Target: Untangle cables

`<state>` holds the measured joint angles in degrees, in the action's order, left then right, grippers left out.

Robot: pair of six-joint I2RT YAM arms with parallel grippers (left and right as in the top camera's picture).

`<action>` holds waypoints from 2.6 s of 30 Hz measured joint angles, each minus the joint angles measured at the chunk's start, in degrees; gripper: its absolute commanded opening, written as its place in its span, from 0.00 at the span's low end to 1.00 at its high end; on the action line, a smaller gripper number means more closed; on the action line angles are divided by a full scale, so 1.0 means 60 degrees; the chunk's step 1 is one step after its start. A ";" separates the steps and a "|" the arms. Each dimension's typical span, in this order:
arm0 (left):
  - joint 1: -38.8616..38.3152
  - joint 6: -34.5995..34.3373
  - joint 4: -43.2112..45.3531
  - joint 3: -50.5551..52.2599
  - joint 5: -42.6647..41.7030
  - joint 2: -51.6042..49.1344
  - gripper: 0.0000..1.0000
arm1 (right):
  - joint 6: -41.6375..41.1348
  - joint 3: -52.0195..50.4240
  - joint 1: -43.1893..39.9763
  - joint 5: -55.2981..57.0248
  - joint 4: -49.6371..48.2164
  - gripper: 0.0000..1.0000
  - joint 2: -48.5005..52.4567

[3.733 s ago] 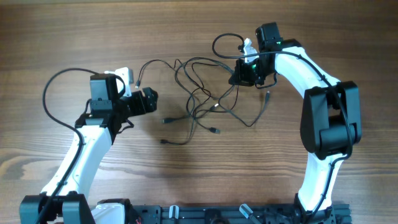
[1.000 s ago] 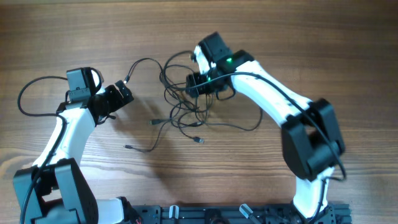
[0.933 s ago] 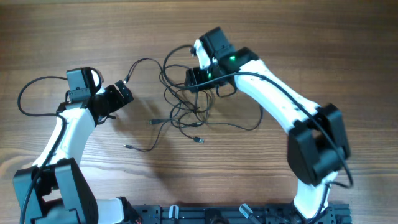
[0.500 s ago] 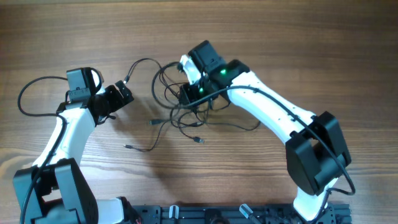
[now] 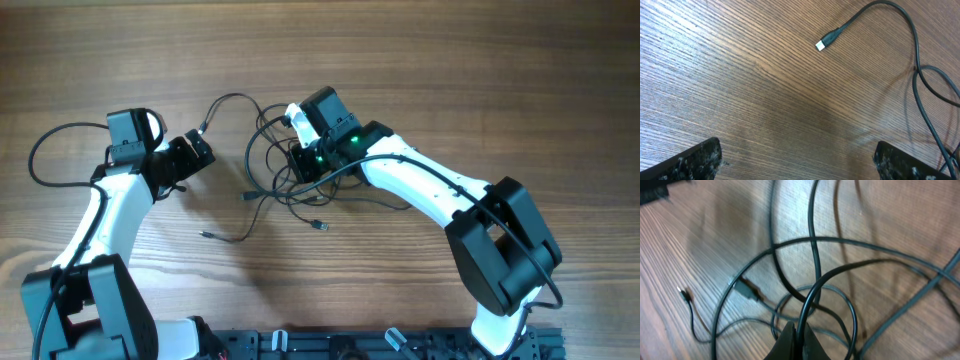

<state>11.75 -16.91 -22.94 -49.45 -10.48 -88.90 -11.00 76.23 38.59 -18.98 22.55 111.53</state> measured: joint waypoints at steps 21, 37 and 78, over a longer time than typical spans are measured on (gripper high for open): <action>0.0000 0.0000 0.0000 0.0000 0.0000 0.0000 1.00 | 0.4120 0.1395 0.0000 0.0630 -0.2269 0.04 -0.4299; 0.0000 0.0000 -0.0102 -0.0004 0.0000 0.0000 1.00 | 0.4258 0.1395 0.0000 0.0951 -0.0240 0.04 -0.4299; 0.0885 -0.1392 -0.0652 -0.0539 0.0280 0.3042 1.00 | 0.2885 0.1395 0.0525 -0.1370 0.0193 0.44 0.0372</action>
<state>17.06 -25.26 -26.85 -52.69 -8.80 -70.65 6.31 84.60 41.74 -27.20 23.70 113.75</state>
